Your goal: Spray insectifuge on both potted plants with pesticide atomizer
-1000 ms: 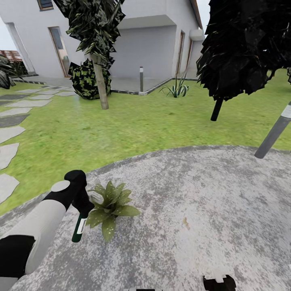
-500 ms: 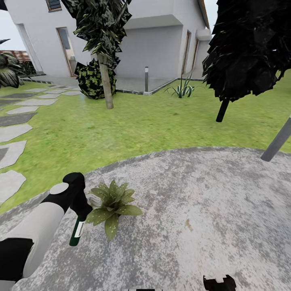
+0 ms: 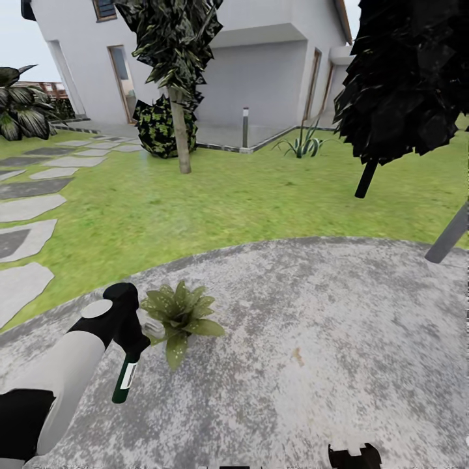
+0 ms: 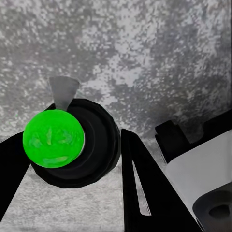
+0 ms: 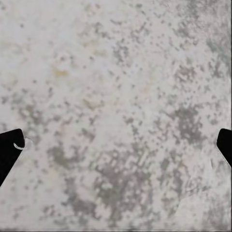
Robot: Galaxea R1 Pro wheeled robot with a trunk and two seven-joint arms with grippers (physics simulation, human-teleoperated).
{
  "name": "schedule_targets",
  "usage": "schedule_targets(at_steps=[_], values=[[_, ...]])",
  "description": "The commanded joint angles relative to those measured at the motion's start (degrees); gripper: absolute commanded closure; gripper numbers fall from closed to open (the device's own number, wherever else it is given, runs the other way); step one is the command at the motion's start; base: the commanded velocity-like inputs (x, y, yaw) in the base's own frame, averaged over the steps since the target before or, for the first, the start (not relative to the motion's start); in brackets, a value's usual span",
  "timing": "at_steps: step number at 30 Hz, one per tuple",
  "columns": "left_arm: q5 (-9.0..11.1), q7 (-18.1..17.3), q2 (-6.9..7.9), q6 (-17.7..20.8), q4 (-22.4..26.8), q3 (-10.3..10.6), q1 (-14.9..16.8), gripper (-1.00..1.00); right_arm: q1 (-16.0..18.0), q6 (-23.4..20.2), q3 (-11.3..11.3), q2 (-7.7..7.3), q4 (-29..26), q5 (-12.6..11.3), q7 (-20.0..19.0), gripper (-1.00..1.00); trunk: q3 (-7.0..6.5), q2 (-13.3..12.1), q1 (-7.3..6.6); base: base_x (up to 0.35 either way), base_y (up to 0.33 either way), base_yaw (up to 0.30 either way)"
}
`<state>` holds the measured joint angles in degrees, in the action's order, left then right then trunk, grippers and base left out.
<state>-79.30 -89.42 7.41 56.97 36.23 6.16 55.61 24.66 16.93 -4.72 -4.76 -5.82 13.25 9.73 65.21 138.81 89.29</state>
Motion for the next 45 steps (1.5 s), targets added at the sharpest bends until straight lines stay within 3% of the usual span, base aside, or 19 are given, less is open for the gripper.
schedule_targets(at_steps=[1,11,15,20,21,26,45], values=[[-0.42,-0.58,0.05,0.62,0.07,0.21,0.03,1.0,0.04,0.2,-0.47,-0.03,0.09,0.62,0.11,-1.0,0.05,0.02,-0.03,-0.15,-0.274,0.0],[-0.83,-0.58,0.75,0.65,0.01,0.18,-0.39,1.0,0.04,0.21,-0.46,-0.08,0.11,0.64,0.11,-1.0,0.05,0.02,-0.03,-0.075,-0.18,0.0],[-1.02,-0.58,1.09,0.69,0.58,0.11,-4.39,1.0,0.04,0.21,-0.46,-0.08,0.12,0.64,0.11,-1.0,0.05,0.02,-0.03,-0.001,-0.002,0.0],[-0.75,-0.58,1.2,0.77,0.68,-0.11,-5.07,1.0,0.04,0.17,-0.46,0.16,0.05,0.58,0.05,-1.0,0.05,0.02,-0.03,0.0,0.0,0.0],[-0.78,-0.58,1.52,0.77,0.74,-2.94,-5.14,1.0,0.04,0.16,-0.46,0.45,0.03,0.56,0.03,-1.0,0.05,0.02,-0.03,0.0,0.0,0.0],[-0.69,-0.58,1.28,0.73,0.93,-8.52,-5.16,1.0,0.04,0.13,-0.46,0.52,-0.01,0.53,0.02,-1.0,0.05,0.02,-0.03,0.0,0.0,0.0],[-0.45,0.94,0.98,0.71,0.45,-9.14,-5.19,1.0,0.04,0.16,-0.55,0.62,-0.18,0.46,0.02,-1.0,0.05,0.02,-0.03,0.096,0.0,0.154]])
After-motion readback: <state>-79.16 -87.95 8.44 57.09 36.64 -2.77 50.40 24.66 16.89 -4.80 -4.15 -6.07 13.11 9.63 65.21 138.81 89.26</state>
